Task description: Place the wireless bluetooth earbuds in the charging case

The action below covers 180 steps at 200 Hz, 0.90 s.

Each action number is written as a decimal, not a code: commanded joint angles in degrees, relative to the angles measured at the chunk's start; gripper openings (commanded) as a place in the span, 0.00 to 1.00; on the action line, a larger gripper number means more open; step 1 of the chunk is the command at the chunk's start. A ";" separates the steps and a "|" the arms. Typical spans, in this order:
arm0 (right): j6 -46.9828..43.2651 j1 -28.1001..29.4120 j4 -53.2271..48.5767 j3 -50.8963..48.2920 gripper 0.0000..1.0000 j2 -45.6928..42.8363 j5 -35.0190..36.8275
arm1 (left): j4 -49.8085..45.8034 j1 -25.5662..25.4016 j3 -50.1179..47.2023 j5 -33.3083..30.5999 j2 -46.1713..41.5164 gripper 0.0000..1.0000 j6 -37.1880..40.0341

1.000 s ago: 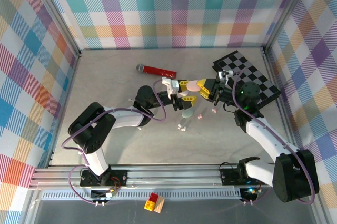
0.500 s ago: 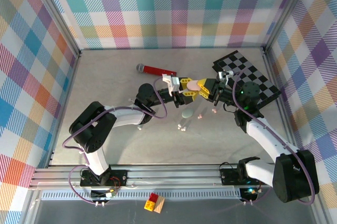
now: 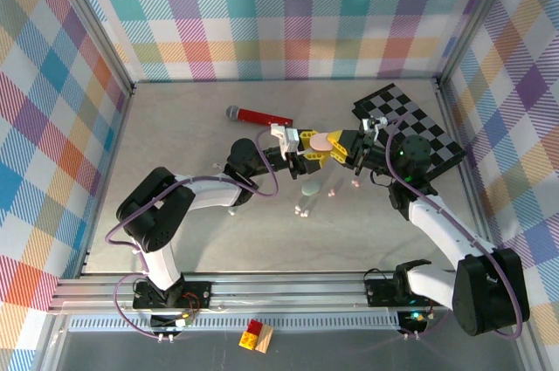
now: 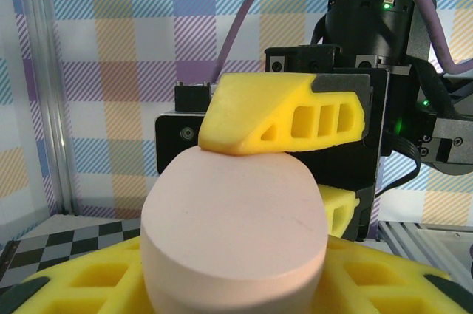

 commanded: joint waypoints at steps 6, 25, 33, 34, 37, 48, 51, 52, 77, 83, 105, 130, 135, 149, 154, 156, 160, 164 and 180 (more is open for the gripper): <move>-0.77 0.28 0.22 0.25 0.02 -1.47 0.77 | 2.69 -0.56 1.17 1.42 0.01 0.44 0.75; -0.93 0.23 -0.06 0.10 0.02 -1.56 0.71 | 2.69 -0.57 1.15 1.39 -0.24 0.48 0.54; -0.97 0.29 -0.12 0.06 0.02 -1.56 0.80 | 2.71 -0.56 1.13 1.30 -0.29 0.48 0.45; -0.98 0.30 -0.12 0.06 0.02 -1.56 0.78 | 2.70 -0.56 1.12 1.27 -0.28 0.49 0.47; -0.99 0.19 -0.12 0.06 0.02 -1.56 0.75 | 2.69 -0.48 1.18 1.25 -0.34 0.49 0.43; -1.16 0.24 -0.27 0.14 0.02 -1.56 0.72 | 2.73 -0.57 1.22 1.10 -0.29 0.49 0.38; -1.25 0.23 -0.33 0.14 0.02 -1.56 0.73 | 2.85 -0.55 1.27 1.03 -0.27 0.49 0.32; -1.25 0.22 -0.36 0.10 0.02 -1.56 0.71 | 2.81 -0.60 1.33 1.01 -0.22 0.49 0.32; -1.42 0.22 -0.73 -0.13 0.02 -1.56 0.78 | 2.95 -0.53 1.78 0.90 0.09 0.48 -0.79; -1.37 0.28 -0.82 -0.14 0.02 -1.56 0.77 | 2.97 -0.55 1.76 0.94 0.14 0.48 -0.82; -1.48 0.22 -0.87 -0.27 0.01 -1.74 0.86 | 2.96 -0.56 1.84 0.97 0.18 0.46 -0.91; -1.46 0.24 -1.09 -0.45 0.01 -1.91 0.95 | 2.96 -0.55 1.88 1.25 0.44 0.42 -1.12; -1.44 0.22 -1.00 -0.48 0.02 -1.99 0.97 | 3.02 -0.53 1.87 1.38 0.53 0.38 -1.17; -1.59 0.22 -1.20 -0.50 0.04 -2.24 1.12 | 2.98 -0.55 1.73 1.51 0.59 0.34 -1.32; -1.80 0.26 -1.45 -0.41 0.09 -2.39 1.21 | 2.91 -0.51 1.72 1.43 0.53 0.34 -1.34; -1.94 0.23 -1.59 -0.39 0.12 -2.43 1.21 | 2.87 -0.55 1.66 1.43 0.53 0.34 -1.34; -2.30 0.22 -2.06 -0.30 0.19 -2.64 1.36 | 2.79 -0.56 1.57 1.27 0.45 0.34 -1.30; -2.93 0.23 -3.11 -0.15 0.27 -2.94 1.61 | 2.73 -0.49 1.49 1.19 0.44 0.34 -1.42; -10.01 0.19 -15.09 1.75 0.52 -5.72 3.15 | 1.66 -0.49 1.21 0.64 0.12 0.34 -0.85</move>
